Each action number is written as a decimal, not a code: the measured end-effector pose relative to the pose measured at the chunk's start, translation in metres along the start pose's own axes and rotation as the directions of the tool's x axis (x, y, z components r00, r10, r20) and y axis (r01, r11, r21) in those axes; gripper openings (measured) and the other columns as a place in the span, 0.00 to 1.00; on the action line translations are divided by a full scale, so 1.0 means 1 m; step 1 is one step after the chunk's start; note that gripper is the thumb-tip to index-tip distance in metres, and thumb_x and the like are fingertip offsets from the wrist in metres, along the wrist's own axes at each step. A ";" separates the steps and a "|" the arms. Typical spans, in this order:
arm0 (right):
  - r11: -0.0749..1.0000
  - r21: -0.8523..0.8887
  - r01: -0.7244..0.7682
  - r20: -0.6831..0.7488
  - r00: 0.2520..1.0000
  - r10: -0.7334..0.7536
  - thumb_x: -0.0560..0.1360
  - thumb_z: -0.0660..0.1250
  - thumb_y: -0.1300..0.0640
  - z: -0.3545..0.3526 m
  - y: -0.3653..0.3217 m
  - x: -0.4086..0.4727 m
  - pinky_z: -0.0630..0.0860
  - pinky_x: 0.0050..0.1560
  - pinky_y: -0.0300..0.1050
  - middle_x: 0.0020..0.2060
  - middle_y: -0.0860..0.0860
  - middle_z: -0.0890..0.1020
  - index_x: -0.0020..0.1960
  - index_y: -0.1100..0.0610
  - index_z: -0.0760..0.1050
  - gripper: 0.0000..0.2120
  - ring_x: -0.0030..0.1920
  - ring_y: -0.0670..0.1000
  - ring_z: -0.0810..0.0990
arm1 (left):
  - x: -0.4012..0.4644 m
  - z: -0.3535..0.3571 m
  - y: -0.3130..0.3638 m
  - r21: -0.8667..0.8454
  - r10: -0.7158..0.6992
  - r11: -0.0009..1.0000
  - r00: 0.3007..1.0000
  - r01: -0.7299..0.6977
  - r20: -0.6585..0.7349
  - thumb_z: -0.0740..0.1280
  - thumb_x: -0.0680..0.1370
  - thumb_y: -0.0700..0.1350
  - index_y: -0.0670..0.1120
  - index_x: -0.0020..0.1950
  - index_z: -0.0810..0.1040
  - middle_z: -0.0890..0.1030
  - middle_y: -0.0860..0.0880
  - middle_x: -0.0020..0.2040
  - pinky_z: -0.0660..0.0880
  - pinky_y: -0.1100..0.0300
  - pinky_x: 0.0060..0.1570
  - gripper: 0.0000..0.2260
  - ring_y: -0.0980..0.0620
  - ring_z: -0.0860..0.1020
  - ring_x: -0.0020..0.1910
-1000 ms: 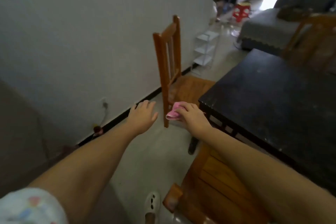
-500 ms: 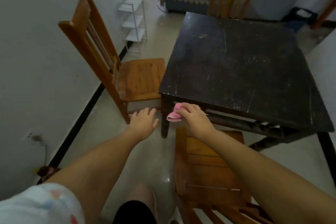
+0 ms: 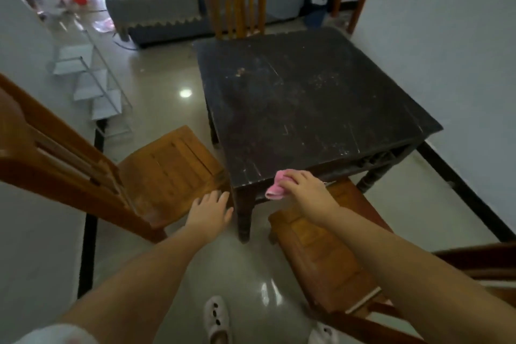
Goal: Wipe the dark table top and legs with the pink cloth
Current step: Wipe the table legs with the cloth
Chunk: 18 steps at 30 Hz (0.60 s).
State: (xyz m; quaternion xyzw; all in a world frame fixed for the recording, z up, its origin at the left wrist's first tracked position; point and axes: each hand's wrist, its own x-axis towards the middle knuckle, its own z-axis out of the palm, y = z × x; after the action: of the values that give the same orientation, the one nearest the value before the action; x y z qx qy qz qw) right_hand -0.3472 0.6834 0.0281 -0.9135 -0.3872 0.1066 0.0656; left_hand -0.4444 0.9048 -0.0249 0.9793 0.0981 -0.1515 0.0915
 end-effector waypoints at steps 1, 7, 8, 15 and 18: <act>0.999 0.007 -0.040 -0.002 0.999 0.040 0.72 0.67 0.64 0.001 -0.008 0.001 0.63 0.71 0.51 0.72 0.49 0.63 0.70 0.48 0.64 0.29 0.71 0.52 0.60 | -0.001 -0.005 -0.010 0.007 0.019 1.000 1.000 -0.019 0.004 0.51 0.81 0.53 0.48 0.73 0.58 0.65 0.46 0.70 0.59 0.50 0.69 0.22 0.47 0.62 0.70; 0.978 0.085 -0.188 -0.003 0.982 0.189 0.72 0.69 0.61 0.014 -0.044 0.002 0.66 0.68 0.54 0.70 0.47 0.64 0.69 0.47 0.65 0.28 0.70 0.51 0.61 | -0.007 -0.020 -0.047 0.002 0.058 0.998 0.998 -0.058 -0.035 0.52 0.80 0.54 0.49 0.73 0.58 0.65 0.46 0.69 0.61 0.50 0.67 0.22 0.47 0.64 0.69; 0.978 0.085 -0.191 0.005 0.982 0.191 0.72 0.68 0.62 0.016 -0.048 0.002 0.66 0.68 0.54 0.70 0.47 0.64 0.69 0.47 0.65 0.28 0.70 0.51 0.61 | -0.011 -0.020 -0.049 -0.010 0.068 0.998 0.997 -0.068 -0.034 0.52 0.80 0.54 0.49 0.73 0.58 0.65 0.47 0.69 0.61 0.51 0.67 0.22 0.47 0.64 0.69; 0.876 0.294 -0.383 -0.065 0.906 0.418 0.77 0.62 0.58 0.048 -0.075 -0.017 0.67 0.68 0.51 0.66 0.46 0.70 0.65 0.46 0.70 0.18 0.68 0.51 0.66 | -0.025 -0.008 -0.071 0.061 0.199 0.978 0.980 -0.200 0.015 0.52 0.80 0.55 0.49 0.73 0.56 0.65 0.46 0.70 0.62 0.52 0.67 0.23 0.48 0.63 0.69; 0.842 0.292 -0.453 -0.036 0.875 0.484 0.78 0.60 0.57 0.066 -0.089 -0.031 0.65 0.69 0.50 0.67 0.47 0.70 0.66 0.47 0.70 0.17 0.69 0.50 0.64 | -0.019 -0.008 -0.080 0.090 0.286 0.953 0.957 -0.290 0.051 0.52 0.80 0.54 0.49 0.73 0.57 0.65 0.47 0.69 0.61 0.53 0.67 0.22 0.48 0.63 0.69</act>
State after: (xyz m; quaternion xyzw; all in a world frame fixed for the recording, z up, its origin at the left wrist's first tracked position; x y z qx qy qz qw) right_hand -0.4466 0.7250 -0.0135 -0.9666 -0.1293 0.1222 0.1844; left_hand -0.4776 0.9809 -0.0235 0.9834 -0.0548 -0.1592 0.0670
